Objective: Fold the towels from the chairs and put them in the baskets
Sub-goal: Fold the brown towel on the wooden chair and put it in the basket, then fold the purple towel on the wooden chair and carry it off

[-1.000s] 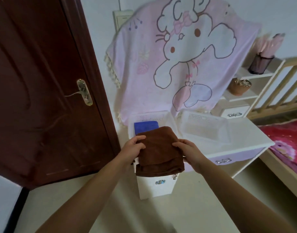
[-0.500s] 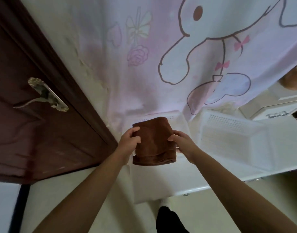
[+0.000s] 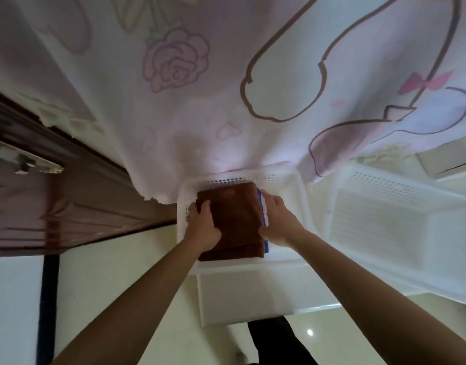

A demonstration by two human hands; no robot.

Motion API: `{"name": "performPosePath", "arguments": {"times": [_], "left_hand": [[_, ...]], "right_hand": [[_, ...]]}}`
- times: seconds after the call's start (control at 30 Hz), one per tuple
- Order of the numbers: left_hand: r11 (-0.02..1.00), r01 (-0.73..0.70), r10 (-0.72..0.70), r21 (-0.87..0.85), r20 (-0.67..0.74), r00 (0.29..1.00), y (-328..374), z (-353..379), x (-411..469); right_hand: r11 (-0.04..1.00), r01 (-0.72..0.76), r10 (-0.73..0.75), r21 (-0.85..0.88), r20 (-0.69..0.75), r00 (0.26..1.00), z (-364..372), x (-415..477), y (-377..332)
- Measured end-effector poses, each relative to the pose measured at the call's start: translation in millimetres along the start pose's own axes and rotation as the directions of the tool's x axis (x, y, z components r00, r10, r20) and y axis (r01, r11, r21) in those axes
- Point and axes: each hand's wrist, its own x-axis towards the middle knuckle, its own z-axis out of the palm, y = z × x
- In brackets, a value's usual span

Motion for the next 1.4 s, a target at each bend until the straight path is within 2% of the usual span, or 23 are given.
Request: {"name": "performPosePath", "arguments": {"times": [0.07, 0.13, 0.2, 0.3, 0.47, 0.6, 0.73, 0.83, 0.9, 1.0, 1.1, 1.17, 1.23, 1.3, 1.37, 1.4], "left_hand": [[0.971, -0.114, 0.122, 0.212, -0.026, 0.992, 4, -7, -4], [0.91, -0.235, 0.232, 0.342, 0.049, 0.971, 4, -8, 0], [0.901, -0.225, 0.179, 0.371, 0.156, 0.971, -2, -6, 7], [0.898, -0.196, 0.122, 0.395, 0.205, 0.971, -8, 3, 17], [0.886, -0.208, 0.138, 0.415, 0.192, 0.972, -6, 9, 24], [0.871, -0.259, 0.199, 0.417, 0.182, 0.963, -9, -10, 8], [0.834, -0.342, 0.367, 0.433, 0.027, 0.93, -8, -29, -17], [0.787, -0.404, 0.518, 0.466, -0.145, 0.843, 1, -48, -45], [0.752, -0.452, 0.614, 0.48, -0.257, 0.747, 9, -63, -70], [0.653, -0.52, 0.751, 0.551, -0.384, 0.536, 16, -84, -118], [0.568, -0.55, 0.821, 0.612, -0.473, 0.321, 25, -95, -157], [0.532, -0.587, 0.832, 0.61, -0.504, 0.231, 32, -89, -186], [0.493, -0.632, 0.848, 0.598, -0.494, 0.195, 45, -74, -212], [0.425, -0.688, 0.877, 0.588, -0.456, 0.152, 62, -51, -239], [0.325, -0.757, 0.909, 0.567, -0.409, 0.083, 86, -25, -275], [0.249, -0.79, 0.927, 0.56, -0.374, 0.028, 102, -9, -300]], "right_hand": [[0.964, 0.201, -0.195, -0.175, 0.053, 0.979, -6, 0, -9], [0.889, 0.309, -0.265, -0.339, 0.169, 0.949, -3, 5, -12], [0.822, 0.324, -0.23, -0.468, 0.248, 0.941, 6, 13, -6], [0.776, 0.312, -0.192, -0.549, 0.265, 0.945, 17, 24, 10], [0.809, 0.324, -0.239, -0.49, 0.229, 0.944, 17, 24, 18], [0.899, 0.274, -0.234, -0.341, 0.154, 0.96, 2, 15, 9], [0.962, 0.167, -0.17, -0.216, 0.001, 0.985, -21, -5, -1], [0.957, 0.147, -0.206, -0.251, -0.23, 0.951, -35, -37, -13], [0.958, 0.131, -0.237, -0.254, -0.447, 0.863, -41, -67, -25], [0.944, 0.097, -0.304, -0.316, -0.712, 0.633, -43, -125, -42], [0.915, 0.037, -0.381, -0.402, -0.831, 0.406, -47, -179, -49], [0.905, -0.065, -0.382, -0.419, -0.872, 0.306, -38, -226, -44], [0.901, -0.162, -0.351, -0.402, -0.897, 0.268, -26, -273, -35], [0.89, -0.255, -0.308, -0.378, -0.911, 0.276, -12, -326, -21], [0.868, -0.356, -0.26, -0.345, -0.929, 0.265, 0, -386, -1], [0.859, -0.417, -0.214, -0.297, -0.948, 0.235, 5, -423, 13]]}}
